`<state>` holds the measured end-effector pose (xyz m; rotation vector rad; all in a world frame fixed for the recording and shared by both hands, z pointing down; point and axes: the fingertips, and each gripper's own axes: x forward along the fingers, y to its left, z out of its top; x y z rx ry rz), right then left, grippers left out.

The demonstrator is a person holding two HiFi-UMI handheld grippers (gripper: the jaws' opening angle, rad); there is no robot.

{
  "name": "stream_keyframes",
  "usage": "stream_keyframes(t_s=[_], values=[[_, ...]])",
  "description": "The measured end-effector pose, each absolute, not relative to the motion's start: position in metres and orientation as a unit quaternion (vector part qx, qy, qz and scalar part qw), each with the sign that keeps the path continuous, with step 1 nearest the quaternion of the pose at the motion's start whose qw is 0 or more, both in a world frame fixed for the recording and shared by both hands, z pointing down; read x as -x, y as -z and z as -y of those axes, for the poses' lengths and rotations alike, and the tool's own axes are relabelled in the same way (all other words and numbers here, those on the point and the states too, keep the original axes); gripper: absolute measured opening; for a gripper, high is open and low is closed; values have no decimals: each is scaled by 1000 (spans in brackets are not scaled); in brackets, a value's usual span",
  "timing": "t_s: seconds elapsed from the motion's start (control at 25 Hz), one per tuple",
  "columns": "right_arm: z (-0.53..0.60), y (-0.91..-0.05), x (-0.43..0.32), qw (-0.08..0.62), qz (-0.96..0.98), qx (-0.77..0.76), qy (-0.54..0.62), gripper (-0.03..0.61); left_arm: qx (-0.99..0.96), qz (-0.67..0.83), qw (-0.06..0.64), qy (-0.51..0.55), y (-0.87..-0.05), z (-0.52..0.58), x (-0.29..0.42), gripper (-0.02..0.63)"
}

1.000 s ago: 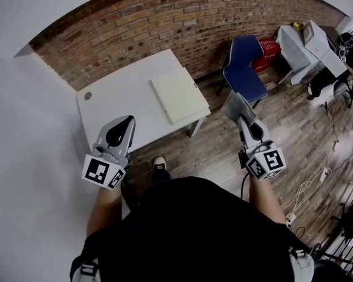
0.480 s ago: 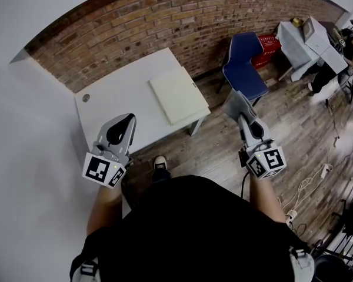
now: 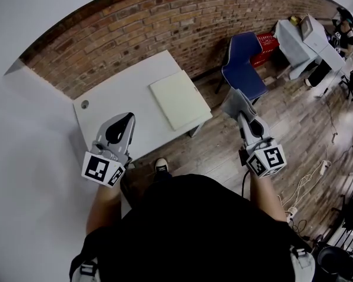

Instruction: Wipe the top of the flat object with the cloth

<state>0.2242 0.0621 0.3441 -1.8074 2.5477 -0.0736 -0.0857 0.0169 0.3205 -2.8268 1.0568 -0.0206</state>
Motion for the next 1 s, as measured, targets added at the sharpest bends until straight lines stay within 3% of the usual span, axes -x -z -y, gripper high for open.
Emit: stream_keyframes(t_s=[1.0], values=[[68,-338,-130,-12,-801,597,27,12,944,-324,57,1,-321,139,174,2]])
